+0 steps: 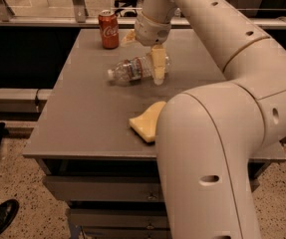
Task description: Knock water bottle over
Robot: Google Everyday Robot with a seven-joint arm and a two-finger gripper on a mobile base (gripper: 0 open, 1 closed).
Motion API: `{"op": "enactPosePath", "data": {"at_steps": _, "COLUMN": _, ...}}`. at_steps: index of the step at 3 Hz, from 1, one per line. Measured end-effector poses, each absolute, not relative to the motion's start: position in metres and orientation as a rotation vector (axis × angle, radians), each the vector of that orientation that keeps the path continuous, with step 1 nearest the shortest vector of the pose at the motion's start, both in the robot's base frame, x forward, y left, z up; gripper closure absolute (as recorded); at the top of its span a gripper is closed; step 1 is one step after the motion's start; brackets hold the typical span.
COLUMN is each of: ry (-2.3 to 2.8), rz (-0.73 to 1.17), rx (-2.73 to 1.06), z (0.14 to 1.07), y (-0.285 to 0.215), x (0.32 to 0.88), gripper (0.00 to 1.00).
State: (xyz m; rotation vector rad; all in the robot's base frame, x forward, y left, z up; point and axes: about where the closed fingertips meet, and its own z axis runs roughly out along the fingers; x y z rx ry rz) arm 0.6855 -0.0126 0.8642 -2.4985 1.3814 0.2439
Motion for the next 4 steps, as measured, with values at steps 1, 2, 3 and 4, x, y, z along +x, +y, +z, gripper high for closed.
{"op": "enactPosePath", "data": {"at_steps": 1, "ry": 1.371, "rz": 0.242, "rx": -2.505, "z": 0.865, "y": -0.012, "x": 0.685, "gripper": 0.0}}
{"op": "enactPosePath", "data": {"at_steps": 2, "ry": 1.37, "rz": 0.242, "rx": -2.505, "z": 0.865, "y": -0.011, "x": 0.685, "gripper": 0.0}}
{"op": "enactPosePath", "data": {"at_steps": 3, "ry": 1.467, "rz": 0.339, "rx": -2.174, "z": 0.885, "y": -0.044, "x": 0.686, "gripper": 0.0}}
{"op": "enactPosePath", "data": {"at_steps": 4, "ry": 1.512, "rz": 0.432, "rx": -1.826, "z": 0.904, "y": -0.082, "x": 0.683, "gripper": 0.0}}
